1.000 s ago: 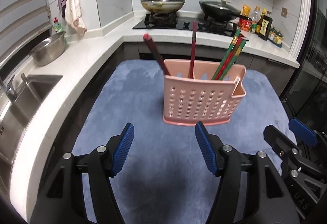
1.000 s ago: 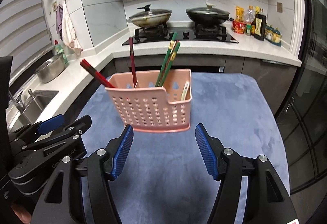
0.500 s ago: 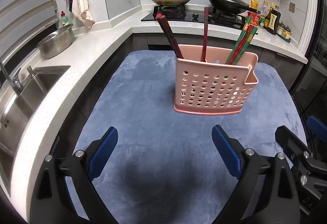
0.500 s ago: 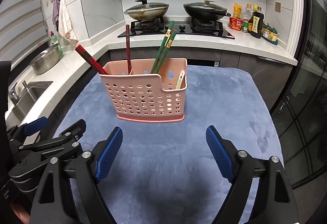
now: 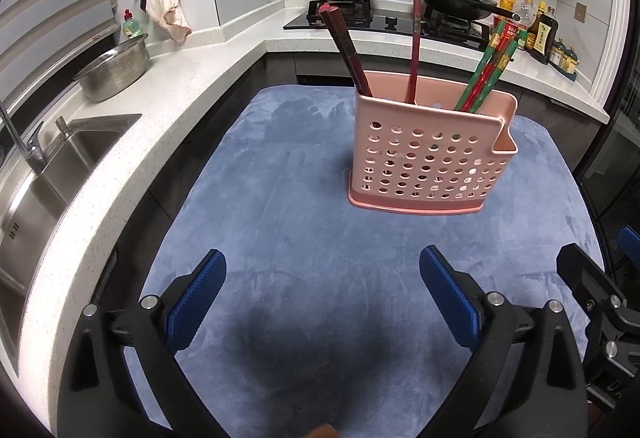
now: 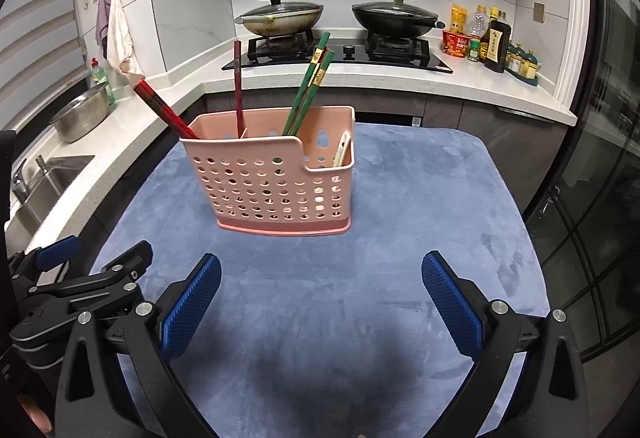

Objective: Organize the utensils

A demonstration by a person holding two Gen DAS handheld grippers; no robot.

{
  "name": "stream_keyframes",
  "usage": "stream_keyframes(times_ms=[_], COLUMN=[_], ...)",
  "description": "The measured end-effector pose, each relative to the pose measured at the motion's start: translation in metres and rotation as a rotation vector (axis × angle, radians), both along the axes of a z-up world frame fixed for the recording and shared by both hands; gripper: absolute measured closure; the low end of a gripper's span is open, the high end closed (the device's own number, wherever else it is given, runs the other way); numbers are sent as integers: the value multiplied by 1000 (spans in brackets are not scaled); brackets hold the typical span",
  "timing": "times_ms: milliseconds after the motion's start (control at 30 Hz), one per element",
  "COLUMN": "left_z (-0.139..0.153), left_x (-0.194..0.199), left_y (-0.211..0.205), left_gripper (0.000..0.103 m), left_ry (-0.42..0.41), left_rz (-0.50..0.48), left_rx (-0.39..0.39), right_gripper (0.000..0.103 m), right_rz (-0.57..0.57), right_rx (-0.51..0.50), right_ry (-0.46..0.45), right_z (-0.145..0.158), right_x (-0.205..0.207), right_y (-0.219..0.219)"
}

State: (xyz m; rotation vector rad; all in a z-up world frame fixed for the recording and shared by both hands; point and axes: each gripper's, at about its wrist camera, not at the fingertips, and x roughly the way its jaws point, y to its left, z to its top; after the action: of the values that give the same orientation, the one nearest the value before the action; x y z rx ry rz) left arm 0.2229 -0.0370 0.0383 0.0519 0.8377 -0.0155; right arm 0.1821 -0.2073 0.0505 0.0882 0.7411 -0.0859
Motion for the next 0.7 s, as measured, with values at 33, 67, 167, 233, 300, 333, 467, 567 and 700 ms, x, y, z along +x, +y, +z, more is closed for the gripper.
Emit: stream_keyframes(times_ms=[33,67,167,233,300,333,467,567,700], left_z=[0,-1,-1,0,1,2,1,0,-2], left_x=[0,0,0,0,0,0,-1,-1,-1], left_y=[0,0,0,0,0,0,1,1,3], left_gripper=[9,9,9,9,9,9,9,9,9], left_ry=[2,4,5,-1,-6,-7,-7,-3,6], left_rz=[1,2,-1,3,12,17,30,37,48], left_rx=[-1,-2,-4,7,15,18,31,46,39], right_gripper=[6,6,6,6,6,6,6,6,6], right_rz=[-2,-4,-4,-6,-6,-6,-6,-9,-10], right_rx=[2,-1,-5,-7,-6,-7,-13,-14,-17], right_ry=[0,0,-1,-2,-1,1,8,12,17], right_z=[0,0,-1,-1,-2,-2,-3,-4,-6], right_x=[0,0,-1,-1,-2,-2,-2,-2,-2], right_y=[-1,-1,-1,-1,-1,-1,0,0,0])
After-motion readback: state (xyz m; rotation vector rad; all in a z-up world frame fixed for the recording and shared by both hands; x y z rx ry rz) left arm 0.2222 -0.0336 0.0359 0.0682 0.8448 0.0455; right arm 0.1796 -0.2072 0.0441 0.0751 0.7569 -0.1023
